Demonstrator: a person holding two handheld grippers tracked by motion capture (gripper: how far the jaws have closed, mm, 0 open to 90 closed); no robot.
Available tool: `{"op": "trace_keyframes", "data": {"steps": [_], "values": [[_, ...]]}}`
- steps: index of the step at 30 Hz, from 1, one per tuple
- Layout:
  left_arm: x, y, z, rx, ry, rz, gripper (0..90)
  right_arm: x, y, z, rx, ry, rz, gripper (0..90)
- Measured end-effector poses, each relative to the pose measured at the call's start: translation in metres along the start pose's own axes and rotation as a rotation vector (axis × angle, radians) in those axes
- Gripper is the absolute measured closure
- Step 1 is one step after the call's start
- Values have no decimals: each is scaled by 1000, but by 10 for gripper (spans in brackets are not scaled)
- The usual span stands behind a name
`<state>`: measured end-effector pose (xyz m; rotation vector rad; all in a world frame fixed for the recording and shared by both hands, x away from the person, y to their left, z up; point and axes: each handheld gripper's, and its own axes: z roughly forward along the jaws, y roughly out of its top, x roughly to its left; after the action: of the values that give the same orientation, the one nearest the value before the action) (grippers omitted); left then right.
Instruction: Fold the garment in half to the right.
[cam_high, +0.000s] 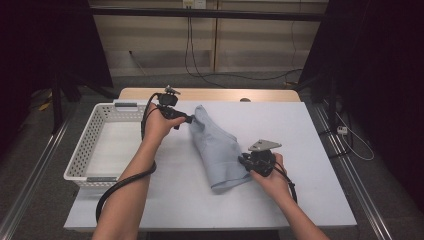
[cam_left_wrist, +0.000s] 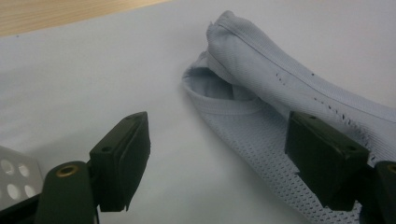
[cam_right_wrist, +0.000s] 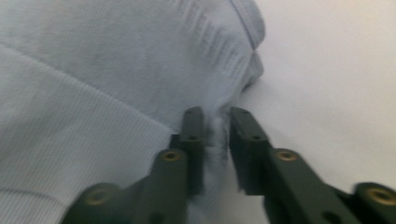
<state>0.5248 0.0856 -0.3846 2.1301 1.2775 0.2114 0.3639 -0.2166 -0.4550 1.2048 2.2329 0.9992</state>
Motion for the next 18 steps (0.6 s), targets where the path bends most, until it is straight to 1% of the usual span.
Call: {"op": "trace_keyframes", "data": {"steps": [1,2,5,6,8,11,12,13,14,15,17,18], "values": [[0,0,0,0,1,3,227,0,0,1,1,-10,5,603],[0,-1,0,1,1,3,227,-1,-1,2,2,-14,10,581],[2,-1,1,3,0,3,227,-4,-2,4,2,5,50,550],[2,-2,1,-1,-2,-2,227,-5,-3,6,2,11,67,545],[2,-2,2,-1,-3,-1,227,-7,-4,8,3,39,120,546],[2,-3,2,0,-5,0,227,-9,-6,11,1,63,157,556],[2,-3,2,-2,-4,2,228,-9,-6,12,1,65,158,570],[2,-3,2,-3,-6,3,227,-9,-5,12,0,77,151,646],[2,-4,2,-5,-5,2,227,-8,-5,12,-1,106,153,692],[2,-4,2,-6,-7,3,227,-8,-5,12,-3,101,157,698],[1,-4,2,-7,-7,5,227,-6,-5,12,1,103,151,746],[1,-4,2,-8,-11,6,227,-6,-4,12,0,103,148,795]]}}
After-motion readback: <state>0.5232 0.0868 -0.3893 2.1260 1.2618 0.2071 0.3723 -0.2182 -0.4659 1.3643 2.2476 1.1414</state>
